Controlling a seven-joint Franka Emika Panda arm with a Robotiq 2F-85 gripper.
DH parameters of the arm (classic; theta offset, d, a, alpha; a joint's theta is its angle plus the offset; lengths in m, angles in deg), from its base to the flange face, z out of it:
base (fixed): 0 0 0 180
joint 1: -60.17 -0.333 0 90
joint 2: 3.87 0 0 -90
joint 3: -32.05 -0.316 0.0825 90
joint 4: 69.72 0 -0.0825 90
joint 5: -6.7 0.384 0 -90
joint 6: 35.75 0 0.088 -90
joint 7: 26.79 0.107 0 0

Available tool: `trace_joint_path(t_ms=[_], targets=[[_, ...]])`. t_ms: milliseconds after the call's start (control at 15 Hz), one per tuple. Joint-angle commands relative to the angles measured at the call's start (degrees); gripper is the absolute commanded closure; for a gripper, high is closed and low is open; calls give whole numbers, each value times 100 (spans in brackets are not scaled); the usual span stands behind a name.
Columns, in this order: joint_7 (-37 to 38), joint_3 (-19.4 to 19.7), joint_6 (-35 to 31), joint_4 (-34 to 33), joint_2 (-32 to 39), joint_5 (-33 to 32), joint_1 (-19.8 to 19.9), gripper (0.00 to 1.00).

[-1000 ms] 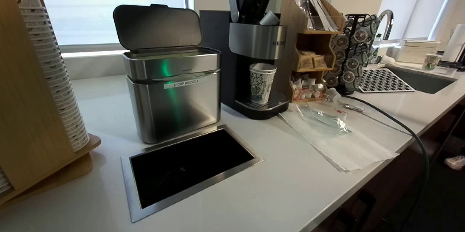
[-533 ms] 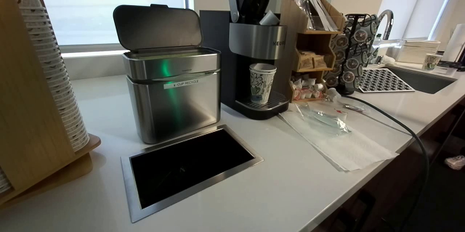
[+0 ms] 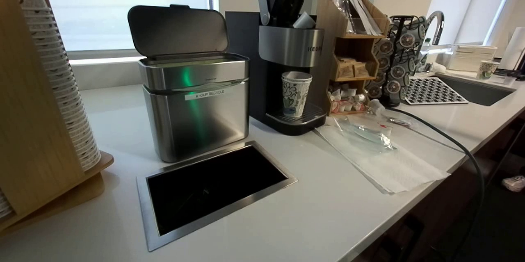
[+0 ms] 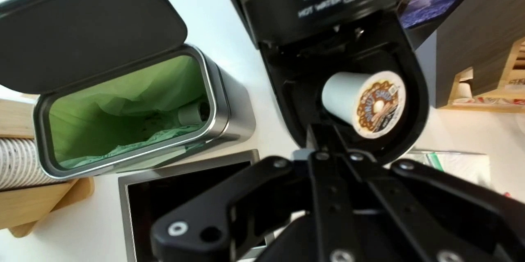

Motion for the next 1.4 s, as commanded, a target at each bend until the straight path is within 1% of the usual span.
trace_joint_path(t_ms=[0, 133, 267, 333, 400, 533, 667, 933, 1333], targets=[[-271, 0, 4, 244, -28, -121, -149, 100], [-272, 24, -5, 325, -46, -246, -160, 100], [-273, 150, -87, 383, -91, -340, -54, 100], [237, 201, -161, 304, -37, -513, -12, 100], [119, 112, 11, 185, 44, -353, -120, 99], [166, 214, -1, 175, 42, -422, -38, 99], [155, 221, 7, 156, 51, -536, -31, 100], [-304, 222, 0, 171, 66, -461, -45, 100], [-305, 202, -171, 241, 110, -619, -60, 100]])
